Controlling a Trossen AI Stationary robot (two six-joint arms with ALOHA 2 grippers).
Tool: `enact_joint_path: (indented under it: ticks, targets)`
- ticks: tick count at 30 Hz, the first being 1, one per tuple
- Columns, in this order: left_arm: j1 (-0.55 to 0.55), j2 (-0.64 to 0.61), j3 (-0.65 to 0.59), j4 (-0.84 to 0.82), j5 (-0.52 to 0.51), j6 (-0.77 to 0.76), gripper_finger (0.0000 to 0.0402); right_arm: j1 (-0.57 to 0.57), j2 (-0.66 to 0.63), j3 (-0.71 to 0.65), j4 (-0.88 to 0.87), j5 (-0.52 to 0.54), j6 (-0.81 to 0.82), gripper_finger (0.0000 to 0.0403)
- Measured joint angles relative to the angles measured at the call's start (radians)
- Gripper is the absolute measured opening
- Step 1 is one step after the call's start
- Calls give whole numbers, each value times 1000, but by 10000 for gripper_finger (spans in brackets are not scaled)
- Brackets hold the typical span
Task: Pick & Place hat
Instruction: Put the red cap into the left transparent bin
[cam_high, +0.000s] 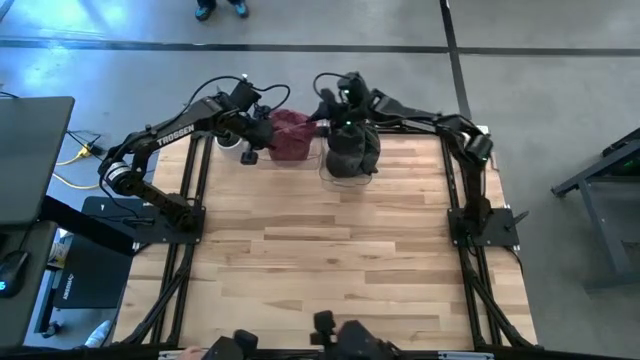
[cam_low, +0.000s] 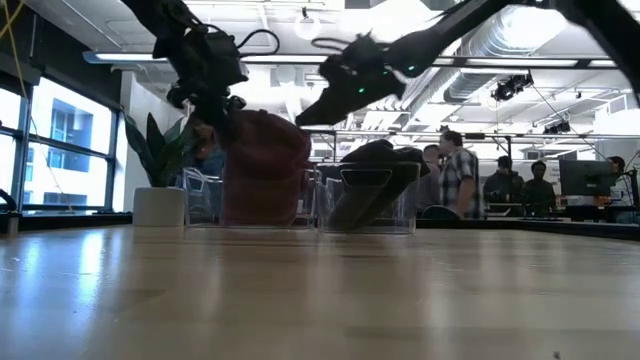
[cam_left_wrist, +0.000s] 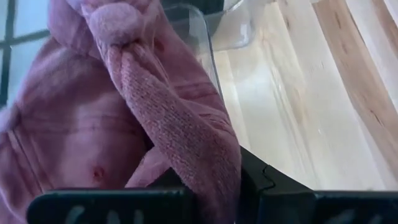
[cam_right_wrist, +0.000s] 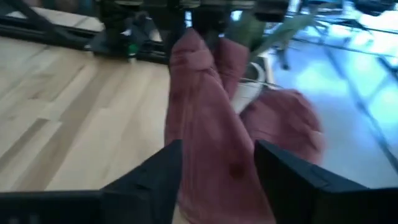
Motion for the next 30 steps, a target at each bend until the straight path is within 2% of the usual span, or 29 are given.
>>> enact_joint_path:
  ticks: [3,6,10,13,18,22,25,28,30]
  targets:
    - [-11,0,0,19,5,0,46,8,77,96,-54,-71,-27,217]
    - [-23,0,0,28,3,9,46,9,130,210,-163,-84,-67,229]
    - [-38,0,0,27,-11,26,46,20,215,363,-368,-158,-112,224]
    - [-43,0,0,26,-25,26,46,44,284,460,-538,-163,-165,217]
    - [-42,-1,0,9,-32,32,46,66,320,557,-747,-212,-261,201]
    - [-42,-1,0,-16,-27,77,46,64,317,580,-828,-224,-314,165]
    - [-42,-1,0,-29,-26,80,46,65,315,590,-837,-234,-320,108]
    - [-42,-1,0,-40,-20,73,46,65,312,577,-824,-235,-340,32]
    - [-42,-1,0,-47,-7,34,46,64,313,574,-820,-254,-341,11]
